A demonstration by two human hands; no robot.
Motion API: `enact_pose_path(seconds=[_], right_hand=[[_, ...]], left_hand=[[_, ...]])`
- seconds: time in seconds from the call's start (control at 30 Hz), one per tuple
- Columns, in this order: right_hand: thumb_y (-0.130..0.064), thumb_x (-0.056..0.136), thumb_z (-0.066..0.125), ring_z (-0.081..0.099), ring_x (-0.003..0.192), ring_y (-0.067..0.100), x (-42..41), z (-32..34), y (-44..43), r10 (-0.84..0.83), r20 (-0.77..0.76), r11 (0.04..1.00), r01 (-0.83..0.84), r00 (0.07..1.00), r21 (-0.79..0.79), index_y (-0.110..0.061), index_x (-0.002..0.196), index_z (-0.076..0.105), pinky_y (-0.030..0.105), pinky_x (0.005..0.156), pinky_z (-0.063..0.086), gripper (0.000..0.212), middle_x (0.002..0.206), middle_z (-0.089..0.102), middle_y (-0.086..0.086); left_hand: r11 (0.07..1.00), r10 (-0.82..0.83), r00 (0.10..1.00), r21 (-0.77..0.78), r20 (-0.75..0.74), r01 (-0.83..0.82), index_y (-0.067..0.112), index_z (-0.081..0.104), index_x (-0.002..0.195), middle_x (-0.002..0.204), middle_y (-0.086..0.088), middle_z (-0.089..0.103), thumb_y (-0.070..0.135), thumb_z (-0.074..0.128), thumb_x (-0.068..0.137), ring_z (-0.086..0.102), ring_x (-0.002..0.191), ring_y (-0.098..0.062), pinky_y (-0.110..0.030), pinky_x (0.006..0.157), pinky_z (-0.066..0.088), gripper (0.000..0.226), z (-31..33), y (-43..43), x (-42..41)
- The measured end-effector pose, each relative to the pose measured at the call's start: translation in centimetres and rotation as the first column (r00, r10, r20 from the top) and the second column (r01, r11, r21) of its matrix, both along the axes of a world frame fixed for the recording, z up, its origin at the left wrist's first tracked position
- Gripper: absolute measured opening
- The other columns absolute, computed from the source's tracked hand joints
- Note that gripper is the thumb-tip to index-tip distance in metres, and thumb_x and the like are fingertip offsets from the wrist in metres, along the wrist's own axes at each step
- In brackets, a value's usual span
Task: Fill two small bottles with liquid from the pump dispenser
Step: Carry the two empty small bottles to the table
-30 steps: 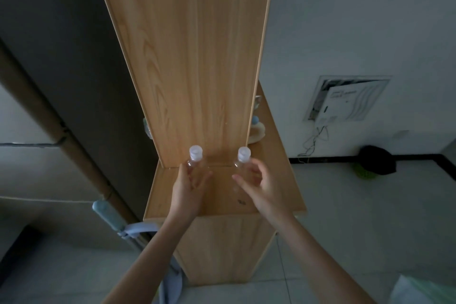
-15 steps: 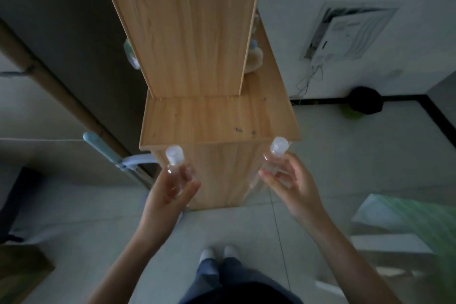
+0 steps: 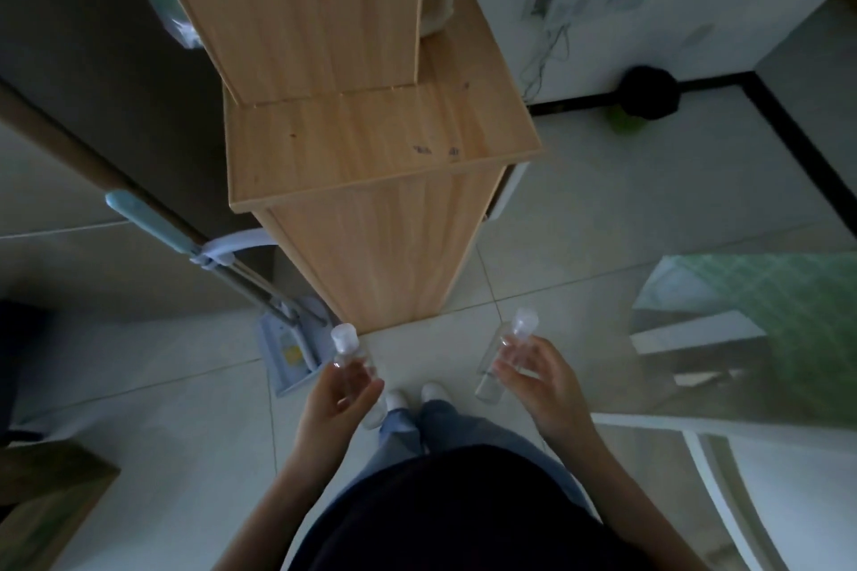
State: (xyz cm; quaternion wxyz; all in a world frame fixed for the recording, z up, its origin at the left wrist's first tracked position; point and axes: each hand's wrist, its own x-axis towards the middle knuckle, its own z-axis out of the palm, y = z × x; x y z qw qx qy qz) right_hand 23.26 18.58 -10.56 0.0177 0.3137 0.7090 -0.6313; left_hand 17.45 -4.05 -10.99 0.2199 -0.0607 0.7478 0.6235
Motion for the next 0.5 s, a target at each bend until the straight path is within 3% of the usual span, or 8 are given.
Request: enact_pose_path(seconds=[0.17,0.3,0.4,0.5], right_hand=[[-0.001,0.082,0.072,0.065,0.078,-0.004,2.5,-0.2,-1.2,-0.110,-0.007,0.994,0.111,0.994,0.027,-0.022,0.081,0.058,0.015,0.071,0.050,0.025,0.086,0.067,-0.007],[0.001,0.082,0.071,0.065,0.077,-0.002,5.8,-0.1,-1.7,-0.231,-0.020,0.969,0.232,0.973,0.081,-0.021,0.079,0.056,0.011,0.069,0.051,0.027,0.089,0.067,-0.005],[0.004,0.083,0.069,0.066,0.073,-0.006,8.7,0.0,-2.2,-0.318,-0.050,0.944,0.321,0.947,0.074,-0.019,0.078,0.056,0.010,0.066,0.052,0.027,0.088,0.067,-0.006],[0.004,0.084,0.068,0.066,0.077,0.006,11.6,0.2,-2.4,-0.424,-0.066,0.903,0.427,0.903,0.038,-0.016,0.079,0.057,0.016,0.069,0.054,0.023,0.087,0.067,-0.001]], left_hand=[[0.986,-0.157,0.988,-0.063,-0.012,0.156,-0.008,0.055,0.096,0.085,-0.013,0.057,-0.005,0.059,0.085,0.055,0.078,-0.015,-0.008,0.064,0.045,0.012,-0.6,0.3,-0.4],[0.938,-0.328,0.945,-0.121,-0.010,0.324,-0.011,0.054,0.094,0.081,-0.010,0.058,-0.007,0.059,0.084,0.057,0.067,-0.002,-0.005,0.060,0.043,0.012,-0.8,1.9,0.0],[0.891,-0.444,0.896,-0.096,0.017,0.443,-0.003,0.054,0.092,0.078,-0.008,0.056,-0.011,0.056,0.085,0.059,0.060,0.010,-0.004,0.057,0.044,0.010,-0.4,3.3,0.8],[0.848,-0.519,0.854,-0.130,-0.016,0.513,-0.001,0.056,0.095,0.085,-0.012,0.060,-0.004,0.062,0.084,0.059,0.068,0.003,-0.010,0.064,0.046,0.013,0.0,4.5,2.3]])
